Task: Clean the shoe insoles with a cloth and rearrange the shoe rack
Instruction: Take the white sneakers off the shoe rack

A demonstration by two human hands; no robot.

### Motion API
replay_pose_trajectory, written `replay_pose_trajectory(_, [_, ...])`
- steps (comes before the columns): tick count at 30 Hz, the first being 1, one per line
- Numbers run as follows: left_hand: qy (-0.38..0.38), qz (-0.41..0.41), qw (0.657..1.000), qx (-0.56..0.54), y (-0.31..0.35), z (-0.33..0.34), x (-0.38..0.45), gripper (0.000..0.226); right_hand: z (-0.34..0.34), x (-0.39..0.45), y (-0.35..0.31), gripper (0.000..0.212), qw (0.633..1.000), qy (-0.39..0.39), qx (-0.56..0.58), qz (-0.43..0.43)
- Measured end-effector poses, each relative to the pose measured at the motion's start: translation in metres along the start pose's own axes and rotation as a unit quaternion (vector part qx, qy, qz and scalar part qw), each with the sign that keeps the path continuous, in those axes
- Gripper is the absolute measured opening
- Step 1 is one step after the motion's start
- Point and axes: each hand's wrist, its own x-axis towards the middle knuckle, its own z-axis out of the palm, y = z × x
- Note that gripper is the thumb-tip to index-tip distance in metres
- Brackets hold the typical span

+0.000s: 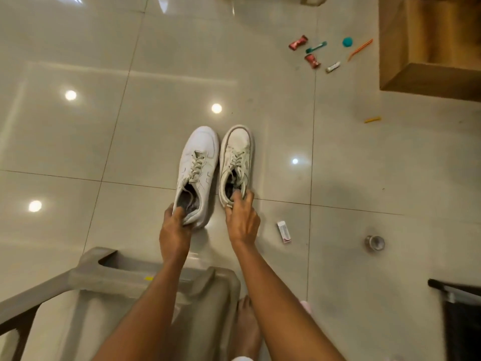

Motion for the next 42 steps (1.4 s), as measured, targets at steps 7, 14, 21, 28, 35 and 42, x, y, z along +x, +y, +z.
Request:
replay_pose_trajectory(7, [-0.101,-0.002,0.992,0.076,0.014,-0.014,0.008,0.041,-0.022,-0.007,-0.008,0.041,0.998,-0.064,0.006,-0.027])
replay_pose_trajectory(14, [-0.145,0.053,0.986,0.062,0.122,-0.084,-0.05,0.042,-0.143,-0.072,-0.028,0.039,0.996,-0.092,0.009,-0.017])
replay_pose_trajectory(21, [-0.17,0.158,0.97,0.076,0.255,-0.183,-0.162,0.04,-0.319,-0.165,-0.03,0.036,0.99,-0.019,0.06,0.125])
replay_pose_trajectory(28, [-0.199,0.37,0.904,0.082,0.405,-0.285,-0.3,0.044,-0.504,-0.299,-0.008,0.035,0.94,0.162,0.114,0.279])
replay_pose_trajectory(35, [-0.23,0.574,0.784,0.059,0.518,-0.343,-0.443,0.039,-0.626,-0.407,0.018,0.031,0.848,0.332,0.115,0.396])
replay_pose_trajectory(42, [-0.265,0.739,0.612,0.1,0.559,-0.332,-0.571,0.046,-0.677,-0.525,0.078,0.031,0.729,0.464,0.094,0.494])
